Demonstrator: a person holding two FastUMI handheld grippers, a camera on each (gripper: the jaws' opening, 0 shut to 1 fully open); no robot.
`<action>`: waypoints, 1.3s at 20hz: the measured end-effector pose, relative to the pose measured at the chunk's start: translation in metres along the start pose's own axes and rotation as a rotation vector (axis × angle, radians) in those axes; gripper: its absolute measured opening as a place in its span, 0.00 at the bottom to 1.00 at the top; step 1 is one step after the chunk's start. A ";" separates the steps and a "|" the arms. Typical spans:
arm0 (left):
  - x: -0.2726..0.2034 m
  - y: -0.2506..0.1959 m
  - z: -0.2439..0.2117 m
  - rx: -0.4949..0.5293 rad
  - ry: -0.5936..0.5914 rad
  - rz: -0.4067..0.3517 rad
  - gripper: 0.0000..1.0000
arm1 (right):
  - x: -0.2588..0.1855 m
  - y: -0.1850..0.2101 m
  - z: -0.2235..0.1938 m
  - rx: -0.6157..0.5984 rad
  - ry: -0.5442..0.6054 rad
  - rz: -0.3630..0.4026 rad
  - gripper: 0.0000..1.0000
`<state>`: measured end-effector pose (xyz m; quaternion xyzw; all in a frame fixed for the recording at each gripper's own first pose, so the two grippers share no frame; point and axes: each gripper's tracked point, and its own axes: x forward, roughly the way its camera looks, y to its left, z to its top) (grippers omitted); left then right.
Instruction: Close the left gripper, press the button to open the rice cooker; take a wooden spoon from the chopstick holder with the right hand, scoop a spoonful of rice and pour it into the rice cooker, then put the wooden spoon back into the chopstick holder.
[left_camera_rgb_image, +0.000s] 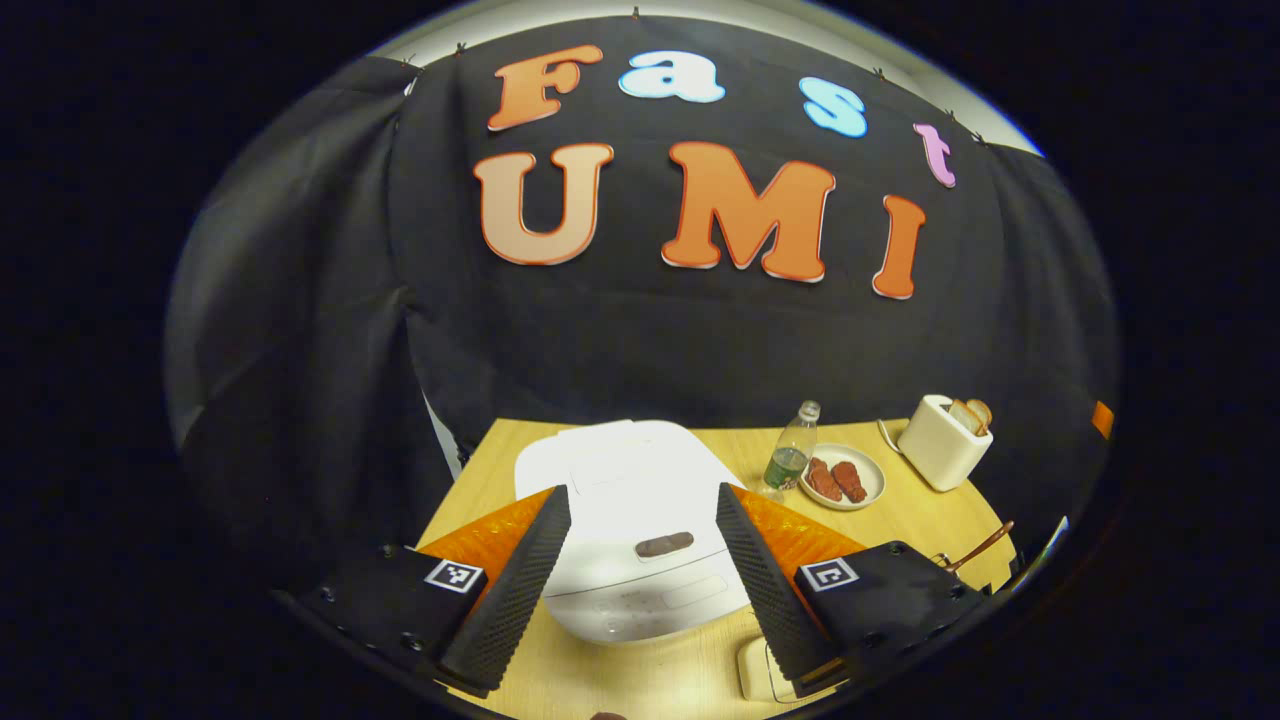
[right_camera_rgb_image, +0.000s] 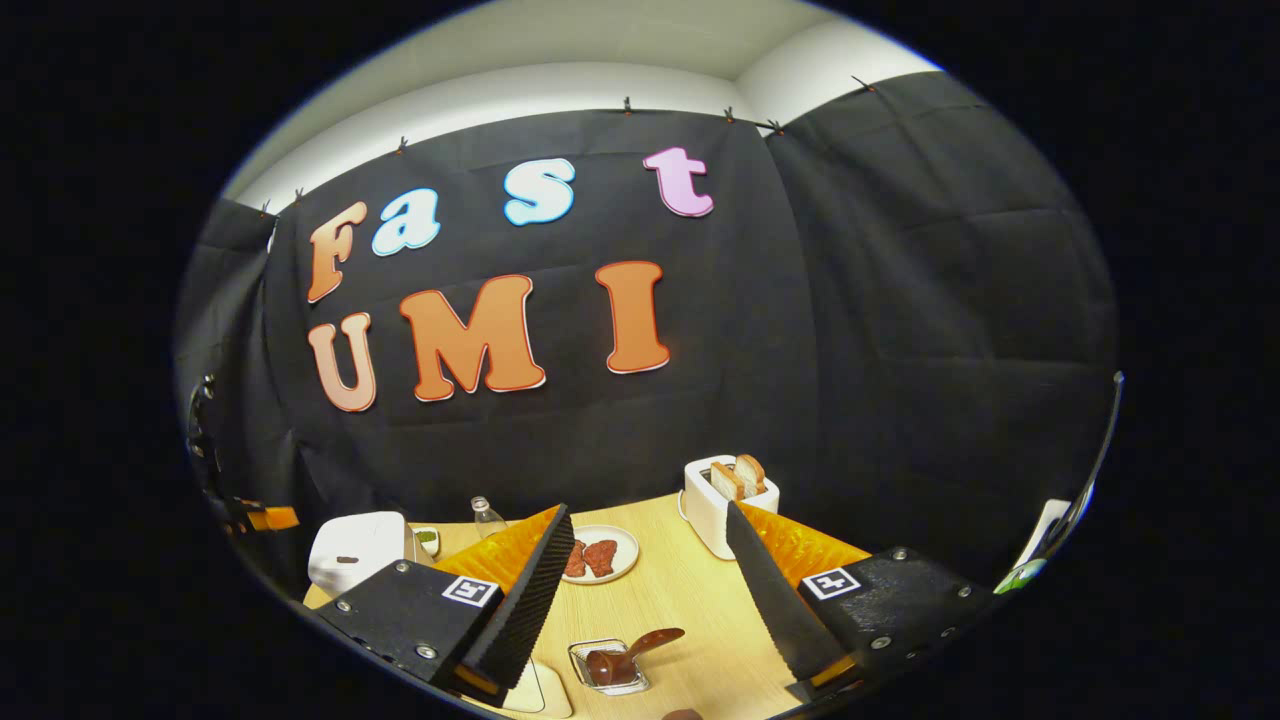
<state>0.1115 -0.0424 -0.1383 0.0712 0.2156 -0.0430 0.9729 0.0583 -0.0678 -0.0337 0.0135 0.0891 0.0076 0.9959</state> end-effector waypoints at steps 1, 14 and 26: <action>-0.017 0.006 0.019 0.002 -0.036 0.012 0.99 | -0.001 0.004 0.008 -0.018 -0.008 0.005 0.95; -0.163 0.064 0.124 -0.029 -0.347 0.088 0.98 | -0.031 0.056 0.077 -0.110 -0.150 0.077 0.95; -0.163 0.085 0.119 -0.052 -0.345 0.080 0.99 | -0.040 0.061 0.070 -0.100 -0.144 0.057 0.95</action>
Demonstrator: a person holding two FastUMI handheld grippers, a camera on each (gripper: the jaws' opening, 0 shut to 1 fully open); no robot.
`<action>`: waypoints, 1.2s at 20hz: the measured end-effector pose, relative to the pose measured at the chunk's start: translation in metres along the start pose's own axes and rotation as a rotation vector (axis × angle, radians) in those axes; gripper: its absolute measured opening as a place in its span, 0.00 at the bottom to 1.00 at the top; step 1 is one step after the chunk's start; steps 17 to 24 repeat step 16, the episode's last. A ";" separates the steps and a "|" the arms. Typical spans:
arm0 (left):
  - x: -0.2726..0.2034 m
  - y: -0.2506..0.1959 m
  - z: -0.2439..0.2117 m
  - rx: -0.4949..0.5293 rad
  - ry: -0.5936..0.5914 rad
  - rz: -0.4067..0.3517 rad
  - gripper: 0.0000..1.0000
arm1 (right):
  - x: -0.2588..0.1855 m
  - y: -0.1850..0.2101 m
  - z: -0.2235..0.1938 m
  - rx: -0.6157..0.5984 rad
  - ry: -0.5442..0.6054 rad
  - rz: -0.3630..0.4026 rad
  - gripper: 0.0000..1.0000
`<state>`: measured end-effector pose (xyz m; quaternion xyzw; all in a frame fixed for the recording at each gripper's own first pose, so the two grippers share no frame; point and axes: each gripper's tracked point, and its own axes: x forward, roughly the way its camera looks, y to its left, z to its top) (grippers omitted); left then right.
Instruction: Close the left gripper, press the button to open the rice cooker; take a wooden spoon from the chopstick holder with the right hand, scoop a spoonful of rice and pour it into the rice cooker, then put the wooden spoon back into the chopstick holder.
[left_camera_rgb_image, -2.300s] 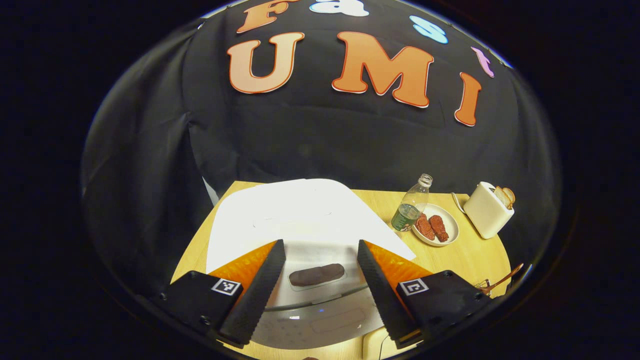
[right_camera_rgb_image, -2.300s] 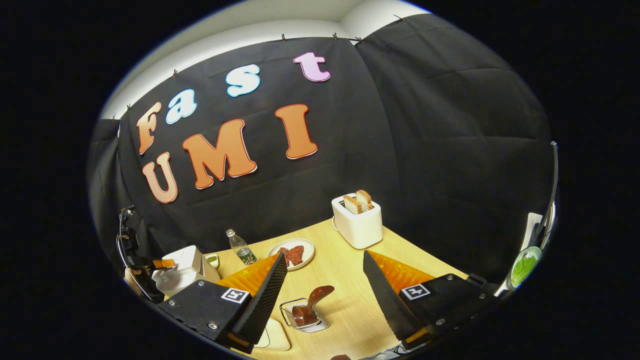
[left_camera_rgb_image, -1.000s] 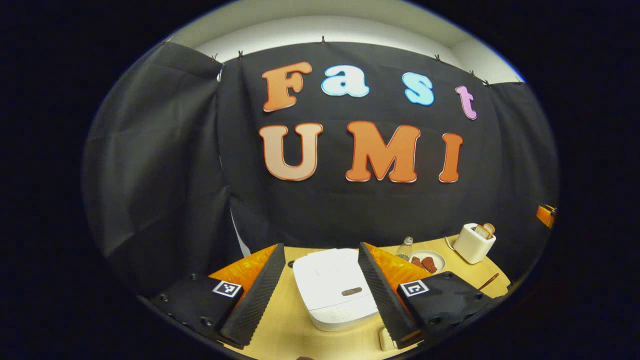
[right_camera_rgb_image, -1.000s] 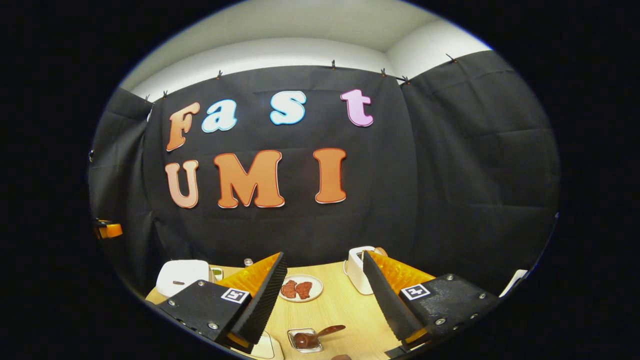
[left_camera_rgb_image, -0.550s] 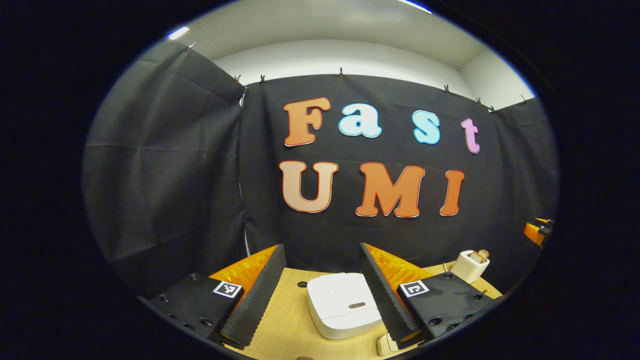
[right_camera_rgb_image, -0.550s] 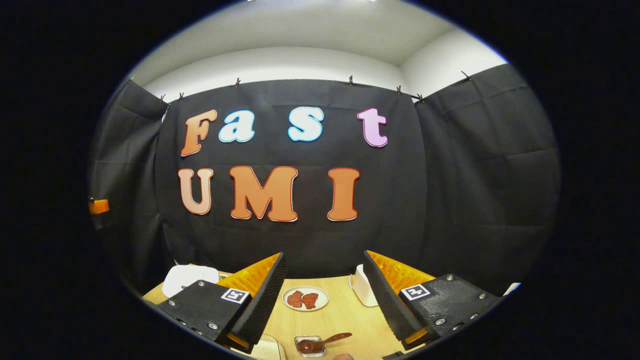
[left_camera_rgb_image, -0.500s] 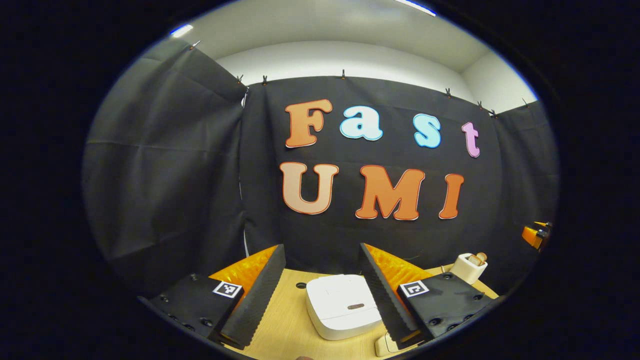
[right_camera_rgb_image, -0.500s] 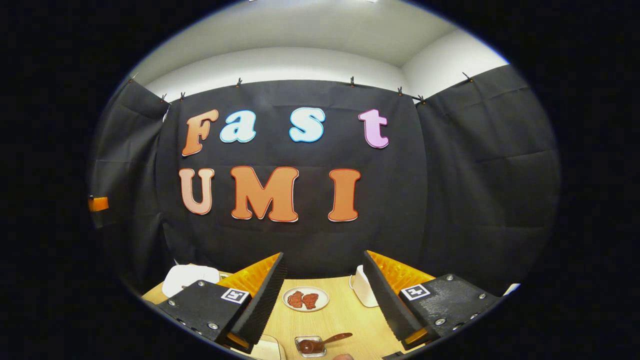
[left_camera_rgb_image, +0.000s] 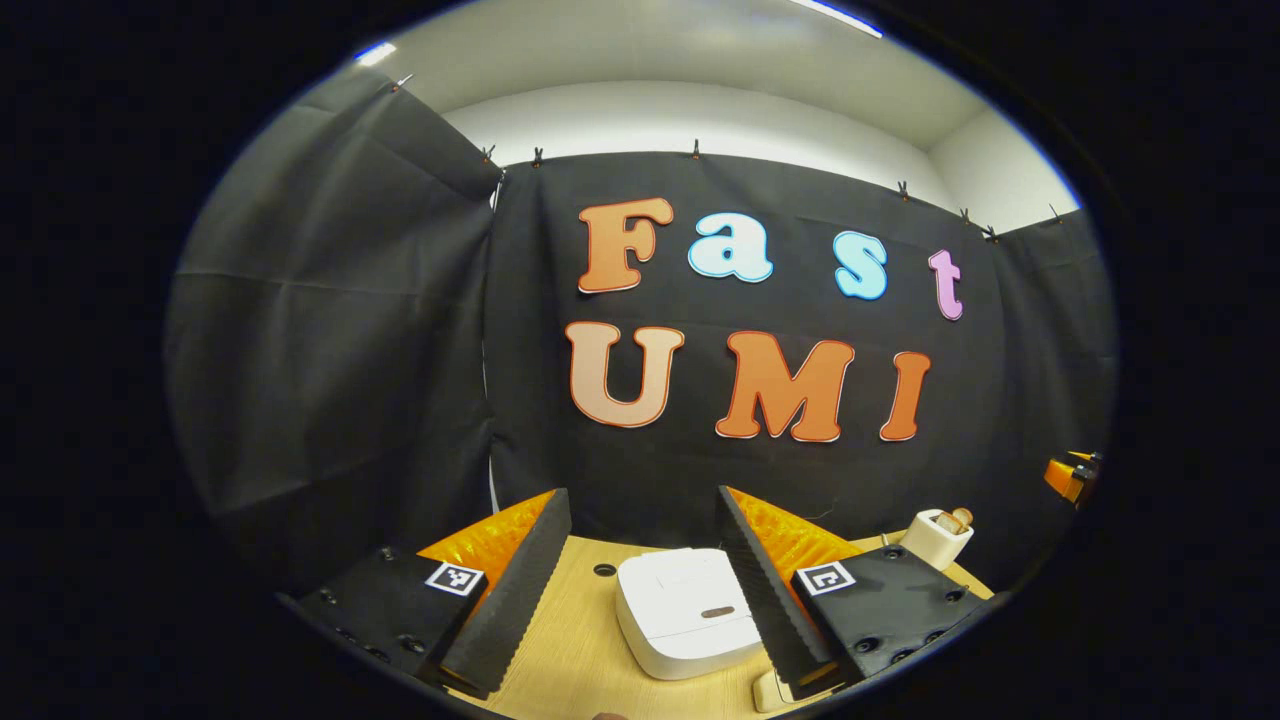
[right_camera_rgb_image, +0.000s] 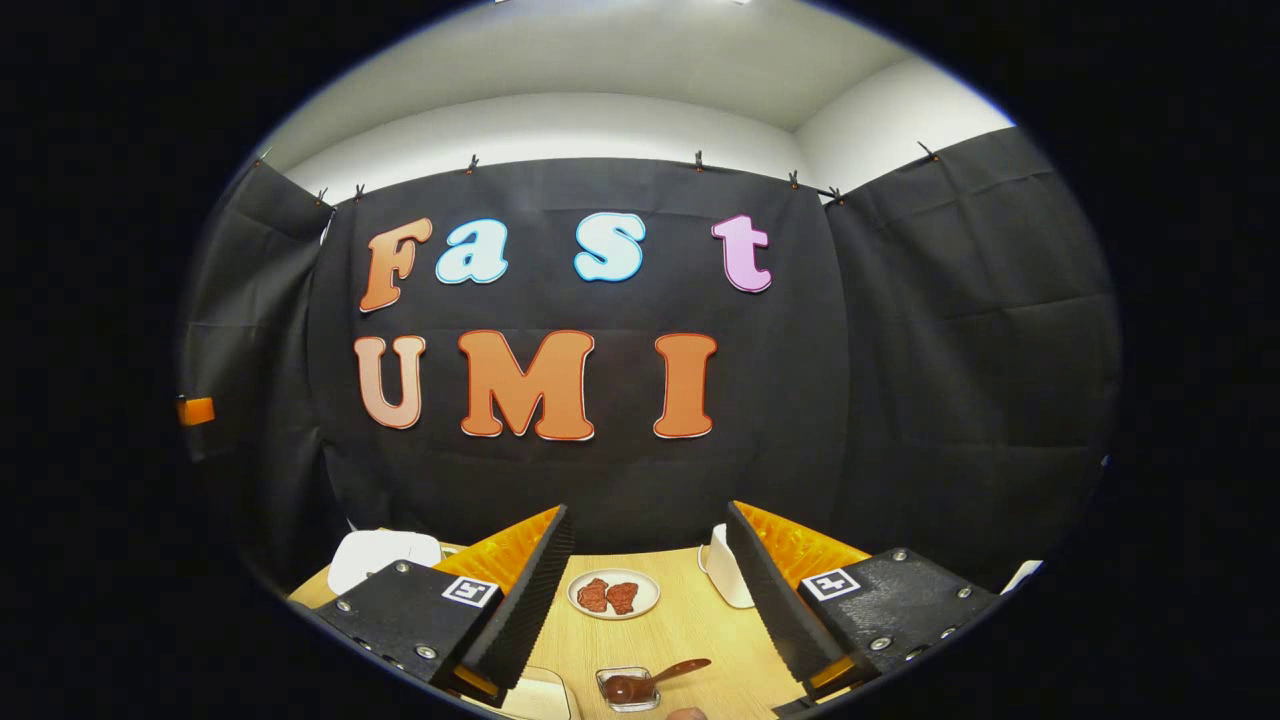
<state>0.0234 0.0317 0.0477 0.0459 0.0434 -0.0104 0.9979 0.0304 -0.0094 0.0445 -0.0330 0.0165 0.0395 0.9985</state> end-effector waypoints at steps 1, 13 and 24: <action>0.000 0.001 0.000 -0.001 0.001 -0.002 0.98 | -0.001 -0.001 -0.001 -0.002 0.000 -0.003 0.95; -0.007 0.000 0.014 0.032 -0.035 -0.019 0.98 | -0.006 0.003 0.001 -0.008 -0.007 -0.010 0.95; -0.007 0.002 0.012 0.030 -0.035 -0.019 0.98 | -0.008 0.006 -0.001 -0.011 -0.001 -0.008 0.95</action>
